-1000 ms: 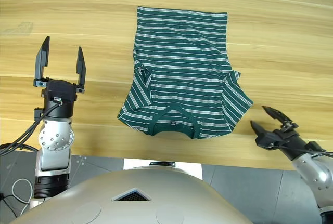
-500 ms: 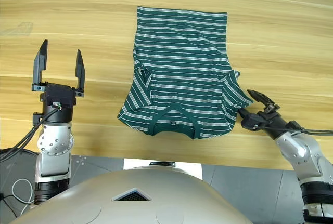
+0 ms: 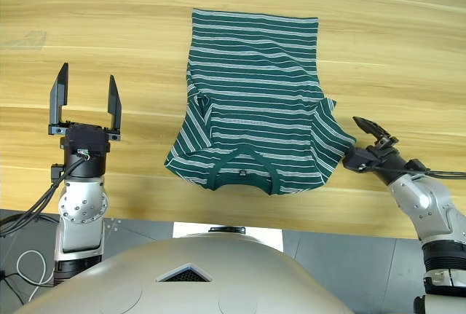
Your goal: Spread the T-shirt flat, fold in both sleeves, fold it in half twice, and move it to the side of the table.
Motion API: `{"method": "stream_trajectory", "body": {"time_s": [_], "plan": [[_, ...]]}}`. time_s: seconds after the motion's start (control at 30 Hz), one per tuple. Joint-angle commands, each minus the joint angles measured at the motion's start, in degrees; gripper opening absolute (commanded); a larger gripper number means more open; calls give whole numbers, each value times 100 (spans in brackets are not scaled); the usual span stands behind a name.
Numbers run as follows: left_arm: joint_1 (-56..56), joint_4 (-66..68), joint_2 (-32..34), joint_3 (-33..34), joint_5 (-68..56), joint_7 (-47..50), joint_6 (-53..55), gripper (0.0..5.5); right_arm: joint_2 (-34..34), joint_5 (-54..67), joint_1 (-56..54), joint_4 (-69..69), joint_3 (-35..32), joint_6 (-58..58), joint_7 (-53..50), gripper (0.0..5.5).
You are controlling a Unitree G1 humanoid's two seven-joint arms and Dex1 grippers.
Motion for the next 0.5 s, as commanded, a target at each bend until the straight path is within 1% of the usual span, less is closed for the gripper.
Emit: {"method": "stream_trajectory", "body": {"time_s": [0.03,0.17,0.3,0.4,0.43,0.5], "plan": [[8,103,-5,-27,68,26,-16,296,-174,-84,47,84,79,-65,68,220],[14,125,-12,-28,65,34,-30,296,-203,-51,66,89,87,-88,57,152],[27,156,-31,-41,78,51,-43,296,-197,-29,54,93,119,-84,74,65],[73,151,-49,-32,86,76,-64,296,-190,-16,-14,120,136,-84,88,14],[79,156,-50,-31,88,81,-73,296,-189,-8,-26,117,133,-75,86,2],[83,165,-47,-38,93,86,-86,296,-190,-2,-34,109,125,-60,78,2]]}}
